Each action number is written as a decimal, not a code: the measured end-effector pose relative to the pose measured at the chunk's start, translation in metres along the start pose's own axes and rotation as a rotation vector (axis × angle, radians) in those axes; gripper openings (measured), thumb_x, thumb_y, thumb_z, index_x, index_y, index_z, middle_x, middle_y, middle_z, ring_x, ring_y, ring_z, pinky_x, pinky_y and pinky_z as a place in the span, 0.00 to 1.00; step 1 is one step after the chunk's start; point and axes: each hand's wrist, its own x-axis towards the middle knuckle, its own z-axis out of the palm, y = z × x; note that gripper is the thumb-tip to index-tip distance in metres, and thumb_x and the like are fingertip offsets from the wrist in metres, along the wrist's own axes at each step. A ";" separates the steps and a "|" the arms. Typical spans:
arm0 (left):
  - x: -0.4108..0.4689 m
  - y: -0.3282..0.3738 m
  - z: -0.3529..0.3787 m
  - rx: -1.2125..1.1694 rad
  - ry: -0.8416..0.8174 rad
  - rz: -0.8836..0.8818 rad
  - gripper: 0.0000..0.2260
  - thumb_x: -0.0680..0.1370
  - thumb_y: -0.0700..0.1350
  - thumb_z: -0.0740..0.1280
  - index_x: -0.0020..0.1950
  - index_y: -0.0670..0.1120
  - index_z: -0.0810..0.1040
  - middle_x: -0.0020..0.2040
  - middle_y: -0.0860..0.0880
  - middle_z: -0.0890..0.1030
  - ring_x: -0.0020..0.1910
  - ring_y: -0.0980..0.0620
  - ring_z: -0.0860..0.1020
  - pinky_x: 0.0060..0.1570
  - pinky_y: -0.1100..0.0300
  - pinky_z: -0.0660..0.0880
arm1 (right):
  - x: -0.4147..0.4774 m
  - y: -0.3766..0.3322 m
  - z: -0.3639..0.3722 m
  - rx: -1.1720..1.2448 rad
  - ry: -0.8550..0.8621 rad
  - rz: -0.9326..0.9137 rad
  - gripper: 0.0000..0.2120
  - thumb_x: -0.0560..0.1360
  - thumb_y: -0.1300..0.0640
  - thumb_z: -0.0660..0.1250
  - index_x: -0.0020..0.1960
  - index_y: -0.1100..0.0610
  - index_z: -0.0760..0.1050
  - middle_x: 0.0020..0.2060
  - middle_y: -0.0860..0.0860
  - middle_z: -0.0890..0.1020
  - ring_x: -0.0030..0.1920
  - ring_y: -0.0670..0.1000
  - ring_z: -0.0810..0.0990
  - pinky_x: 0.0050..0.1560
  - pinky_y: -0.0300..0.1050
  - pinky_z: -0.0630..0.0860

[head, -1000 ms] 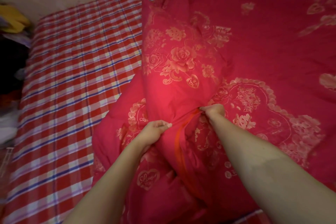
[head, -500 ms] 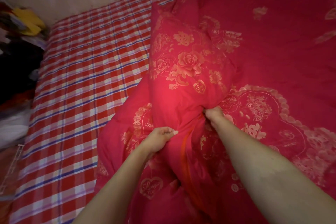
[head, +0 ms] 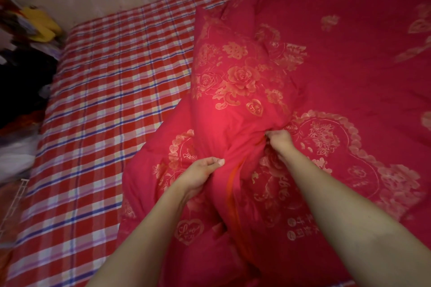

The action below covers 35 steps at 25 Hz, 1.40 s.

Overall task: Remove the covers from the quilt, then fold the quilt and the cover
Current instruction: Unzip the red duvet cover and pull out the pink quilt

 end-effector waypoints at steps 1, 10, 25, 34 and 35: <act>-0.002 0.001 0.003 -0.008 -0.006 0.002 0.08 0.79 0.40 0.62 0.41 0.43 0.76 0.32 0.50 0.82 0.30 0.58 0.78 0.34 0.66 0.75 | 0.001 -0.001 0.000 0.178 0.026 0.113 0.12 0.76 0.64 0.65 0.34 0.61 0.73 0.24 0.54 0.76 0.24 0.52 0.74 0.23 0.38 0.67; -0.011 -0.002 0.003 -0.025 -0.002 0.028 0.06 0.79 0.41 0.63 0.44 0.42 0.78 0.39 0.47 0.82 0.36 0.54 0.78 0.41 0.63 0.76 | 0.009 -0.004 0.017 0.282 -0.279 0.546 0.21 0.77 0.55 0.64 0.29 0.54 0.60 0.11 0.45 0.64 0.11 0.42 0.59 0.18 0.30 0.55; -0.014 0.001 0.005 -0.014 -0.001 0.036 0.07 0.79 0.41 0.63 0.43 0.43 0.78 0.36 0.48 0.82 0.34 0.56 0.78 0.39 0.64 0.76 | -0.003 -0.018 0.024 -0.631 0.101 -0.187 0.12 0.73 0.61 0.59 0.51 0.63 0.78 0.53 0.60 0.81 0.55 0.61 0.79 0.51 0.48 0.73; -0.015 0.016 0.018 0.077 0.065 0.111 0.08 0.79 0.42 0.65 0.39 0.44 0.76 0.30 0.51 0.78 0.28 0.58 0.73 0.31 0.68 0.71 | -0.025 -0.053 0.013 -1.069 0.064 -0.391 0.18 0.76 0.61 0.58 0.64 0.64 0.71 0.62 0.59 0.72 0.62 0.60 0.74 0.63 0.52 0.67; -0.014 0.026 0.024 0.129 0.089 0.148 0.10 0.79 0.42 0.65 0.37 0.45 0.76 0.28 0.52 0.75 0.26 0.59 0.70 0.28 0.69 0.67 | -0.028 -0.064 0.005 -1.064 0.084 -0.434 0.18 0.76 0.61 0.58 0.64 0.64 0.70 0.62 0.60 0.72 0.62 0.60 0.74 0.63 0.52 0.67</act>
